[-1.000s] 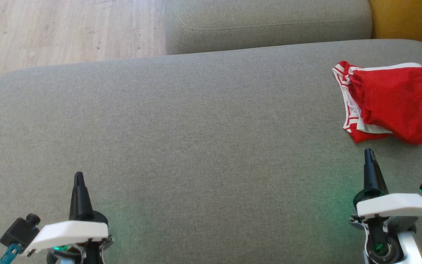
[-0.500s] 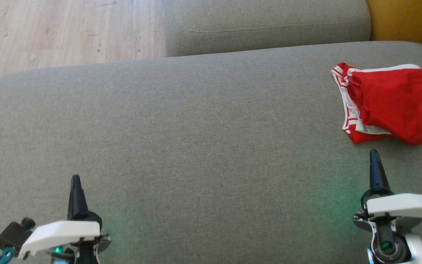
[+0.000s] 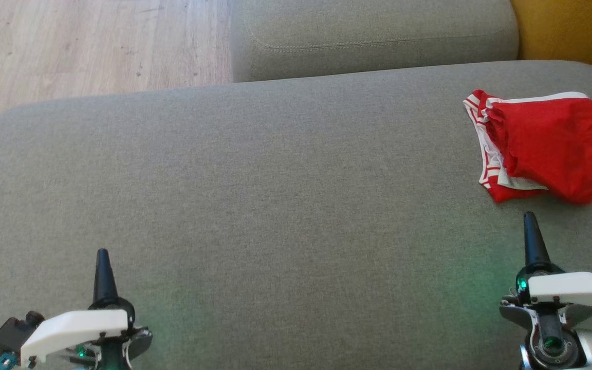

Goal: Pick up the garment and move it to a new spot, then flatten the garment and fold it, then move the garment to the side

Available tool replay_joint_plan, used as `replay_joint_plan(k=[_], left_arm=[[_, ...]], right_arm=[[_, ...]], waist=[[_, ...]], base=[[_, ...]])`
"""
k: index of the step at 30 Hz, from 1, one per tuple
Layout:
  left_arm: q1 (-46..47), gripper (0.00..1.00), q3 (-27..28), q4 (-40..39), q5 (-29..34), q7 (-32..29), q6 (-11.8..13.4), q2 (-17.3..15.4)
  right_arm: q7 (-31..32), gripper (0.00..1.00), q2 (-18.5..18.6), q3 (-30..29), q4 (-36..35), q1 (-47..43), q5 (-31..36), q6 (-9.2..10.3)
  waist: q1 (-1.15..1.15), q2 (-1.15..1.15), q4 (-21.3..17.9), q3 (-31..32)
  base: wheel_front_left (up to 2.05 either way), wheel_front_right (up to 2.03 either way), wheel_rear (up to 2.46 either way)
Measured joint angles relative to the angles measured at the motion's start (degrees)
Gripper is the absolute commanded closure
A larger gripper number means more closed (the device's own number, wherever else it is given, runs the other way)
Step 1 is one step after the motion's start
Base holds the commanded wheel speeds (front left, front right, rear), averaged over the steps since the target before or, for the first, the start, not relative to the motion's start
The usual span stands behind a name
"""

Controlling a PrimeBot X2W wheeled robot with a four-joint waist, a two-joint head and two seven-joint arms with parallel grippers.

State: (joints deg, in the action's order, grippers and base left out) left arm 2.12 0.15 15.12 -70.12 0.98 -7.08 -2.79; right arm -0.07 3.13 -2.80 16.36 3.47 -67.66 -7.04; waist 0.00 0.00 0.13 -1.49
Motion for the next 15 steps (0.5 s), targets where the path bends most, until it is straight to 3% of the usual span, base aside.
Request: replay_joint_plan(k=[15], left_arm=[[0.6, 1.00, 1.7, 0.3, -8.9, -2.8, 0.0, 0.0]], right_arm=[[1.9, 1.00, 0.0, -1.4, -0.2, 0.0, -10.1, 0.00]], waist=[[0.00, 0.00, -0.1, 0.5]], base=[[0.00, 0.00, 0.00]])
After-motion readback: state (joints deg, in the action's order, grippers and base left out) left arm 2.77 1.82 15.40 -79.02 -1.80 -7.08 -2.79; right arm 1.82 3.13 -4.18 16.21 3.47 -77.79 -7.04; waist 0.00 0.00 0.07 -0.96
